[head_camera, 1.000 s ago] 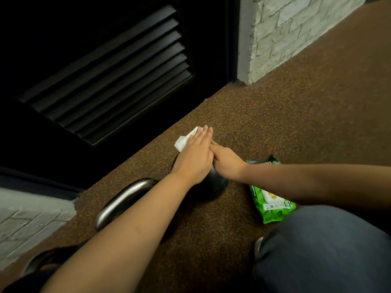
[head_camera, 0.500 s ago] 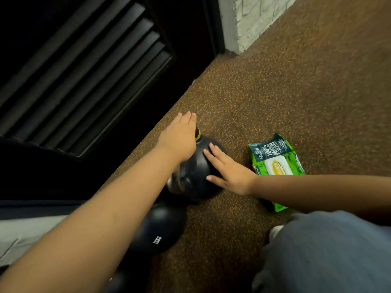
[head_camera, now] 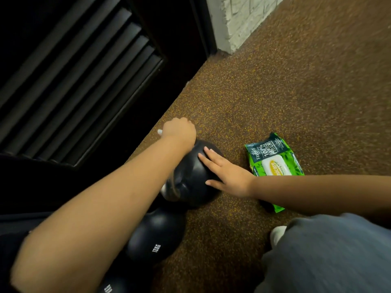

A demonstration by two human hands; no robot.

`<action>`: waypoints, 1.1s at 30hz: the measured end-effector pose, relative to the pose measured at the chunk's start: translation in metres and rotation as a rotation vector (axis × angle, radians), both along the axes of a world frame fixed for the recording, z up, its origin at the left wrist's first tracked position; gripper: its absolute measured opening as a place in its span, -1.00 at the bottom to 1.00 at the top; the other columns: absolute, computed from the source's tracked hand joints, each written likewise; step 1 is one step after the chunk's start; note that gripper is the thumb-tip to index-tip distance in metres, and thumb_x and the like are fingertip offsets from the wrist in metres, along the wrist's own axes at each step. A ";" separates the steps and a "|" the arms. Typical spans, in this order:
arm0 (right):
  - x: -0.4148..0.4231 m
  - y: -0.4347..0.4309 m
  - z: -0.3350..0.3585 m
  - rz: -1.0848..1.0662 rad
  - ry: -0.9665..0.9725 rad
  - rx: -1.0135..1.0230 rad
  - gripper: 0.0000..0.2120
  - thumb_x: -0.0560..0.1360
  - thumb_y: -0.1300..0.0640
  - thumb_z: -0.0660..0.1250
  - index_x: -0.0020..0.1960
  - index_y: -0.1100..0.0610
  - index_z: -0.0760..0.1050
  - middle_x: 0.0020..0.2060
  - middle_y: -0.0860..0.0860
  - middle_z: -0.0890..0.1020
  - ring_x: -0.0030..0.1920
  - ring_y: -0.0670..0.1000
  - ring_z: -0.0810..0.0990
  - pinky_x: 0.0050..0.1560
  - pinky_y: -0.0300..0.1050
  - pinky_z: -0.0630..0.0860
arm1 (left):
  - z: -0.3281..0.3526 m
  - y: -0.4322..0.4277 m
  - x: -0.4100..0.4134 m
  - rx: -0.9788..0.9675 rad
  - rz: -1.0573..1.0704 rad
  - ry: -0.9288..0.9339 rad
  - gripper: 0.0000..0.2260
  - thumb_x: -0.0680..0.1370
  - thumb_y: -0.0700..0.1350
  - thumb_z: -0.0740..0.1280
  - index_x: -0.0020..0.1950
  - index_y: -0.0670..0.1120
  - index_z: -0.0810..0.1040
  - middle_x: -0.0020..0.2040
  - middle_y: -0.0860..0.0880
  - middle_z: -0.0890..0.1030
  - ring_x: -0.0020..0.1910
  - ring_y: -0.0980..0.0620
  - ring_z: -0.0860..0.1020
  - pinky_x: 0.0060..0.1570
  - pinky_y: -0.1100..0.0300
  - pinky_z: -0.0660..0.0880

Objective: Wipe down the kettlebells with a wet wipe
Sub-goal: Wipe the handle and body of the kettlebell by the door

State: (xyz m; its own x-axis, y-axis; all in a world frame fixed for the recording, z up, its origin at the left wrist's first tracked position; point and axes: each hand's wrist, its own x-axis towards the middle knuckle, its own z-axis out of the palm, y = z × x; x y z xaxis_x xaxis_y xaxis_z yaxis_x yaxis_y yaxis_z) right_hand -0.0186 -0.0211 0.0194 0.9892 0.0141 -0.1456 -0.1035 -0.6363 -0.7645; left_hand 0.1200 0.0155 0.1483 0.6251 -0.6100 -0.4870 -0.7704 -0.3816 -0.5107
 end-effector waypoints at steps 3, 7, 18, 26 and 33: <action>0.000 -0.006 0.002 0.028 0.031 0.007 -0.27 0.57 -0.01 0.23 0.54 0.06 -0.17 0.54 0.08 -0.18 0.53 0.01 -0.21 0.51 -0.12 -0.14 | -0.006 0.014 -0.010 -0.160 0.043 -0.054 -0.43 0.58 -0.18 0.20 0.53 -0.18 0.02 0.39 -0.19 0.31 0.33 -0.17 0.34 0.14 -0.03 0.43; 0.001 -0.008 0.004 0.062 0.069 0.008 -0.27 0.58 -0.02 0.21 0.54 0.05 -0.20 0.54 0.08 -0.19 0.53 0.02 -0.23 0.53 -0.05 -0.12 | -0.011 0.051 -0.025 -0.490 0.039 -0.066 -0.31 0.53 -0.18 0.29 0.54 -0.14 -0.05 0.48 -0.14 0.20 0.39 -0.13 0.28 0.19 0.05 0.43; 0.000 -0.001 0.004 0.033 0.056 0.012 -0.28 0.58 0.01 0.20 0.54 0.09 -0.19 0.53 0.10 -0.20 0.53 0.04 -0.24 0.48 -0.16 -0.20 | -0.073 0.138 -0.102 -1.414 0.458 0.102 -0.36 0.57 -0.19 0.25 0.53 -0.07 -0.06 0.50 -0.22 0.13 0.47 -0.09 0.15 0.42 0.30 0.09; 0.000 -0.001 -0.002 0.033 0.036 0.011 -0.29 0.59 0.01 0.19 0.53 0.07 -0.20 0.53 0.07 -0.22 0.51 0.01 -0.27 0.50 -0.12 -0.17 | -0.107 0.136 -0.117 -1.620 0.747 0.190 -0.26 0.56 -0.13 0.28 0.52 -0.08 -0.20 0.44 -0.05 0.05 0.47 -0.06 0.12 0.43 0.04 0.16; -0.001 0.000 -0.006 0.028 0.029 -0.003 -0.30 0.60 0.00 0.16 0.53 0.06 -0.23 0.53 0.06 -0.23 0.51 0.00 -0.28 0.48 -0.15 -0.19 | -0.100 0.144 -0.097 -1.544 0.360 0.121 -0.45 0.59 -0.08 0.18 0.46 -0.24 0.00 0.45 -0.34 0.14 0.47 -0.12 0.11 0.46 0.31 0.00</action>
State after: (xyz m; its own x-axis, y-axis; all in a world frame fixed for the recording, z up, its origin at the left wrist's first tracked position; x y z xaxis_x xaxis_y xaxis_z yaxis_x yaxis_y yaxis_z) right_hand -0.0193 -0.0211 0.0137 0.9839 0.0411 -0.1739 -0.1074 -0.6415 -0.7596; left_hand 0.0234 0.1598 0.0481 0.8447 -0.3789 0.3779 -0.5350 -0.6163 0.5779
